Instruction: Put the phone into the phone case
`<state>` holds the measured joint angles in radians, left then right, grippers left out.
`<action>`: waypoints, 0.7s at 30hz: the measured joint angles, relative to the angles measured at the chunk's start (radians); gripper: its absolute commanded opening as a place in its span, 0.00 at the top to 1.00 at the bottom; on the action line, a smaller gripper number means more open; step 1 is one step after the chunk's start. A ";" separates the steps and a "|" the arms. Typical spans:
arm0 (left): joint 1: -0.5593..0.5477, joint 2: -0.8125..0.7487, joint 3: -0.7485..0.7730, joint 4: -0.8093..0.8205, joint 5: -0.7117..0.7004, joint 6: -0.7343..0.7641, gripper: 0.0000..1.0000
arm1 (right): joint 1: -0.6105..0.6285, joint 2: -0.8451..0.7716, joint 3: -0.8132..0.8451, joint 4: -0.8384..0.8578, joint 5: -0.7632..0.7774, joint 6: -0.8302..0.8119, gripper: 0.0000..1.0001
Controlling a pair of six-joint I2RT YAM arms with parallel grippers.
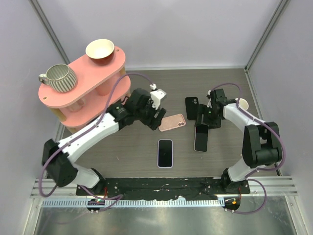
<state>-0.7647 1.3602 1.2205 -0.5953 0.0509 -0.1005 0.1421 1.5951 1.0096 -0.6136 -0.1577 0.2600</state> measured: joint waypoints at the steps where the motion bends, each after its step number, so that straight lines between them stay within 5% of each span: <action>1: -0.001 0.051 0.035 0.006 0.011 0.031 0.22 | 0.000 -0.014 -0.007 0.002 0.002 0.009 0.55; 12: -0.002 0.515 0.374 0.015 0.059 0.319 0.29 | 0.000 -0.125 -0.072 0.031 0.052 0.071 0.55; 21: 0.027 0.657 0.397 0.018 0.143 0.402 0.34 | 0.000 -0.125 -0.090 0.040 0.052 0.088 0.55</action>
<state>-0.7376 2.0167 1.6180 -0.5774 0.1940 0.3016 0.1417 1.4704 0.9199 -0.5732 -0.1059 0.3477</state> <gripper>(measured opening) 0.701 0.771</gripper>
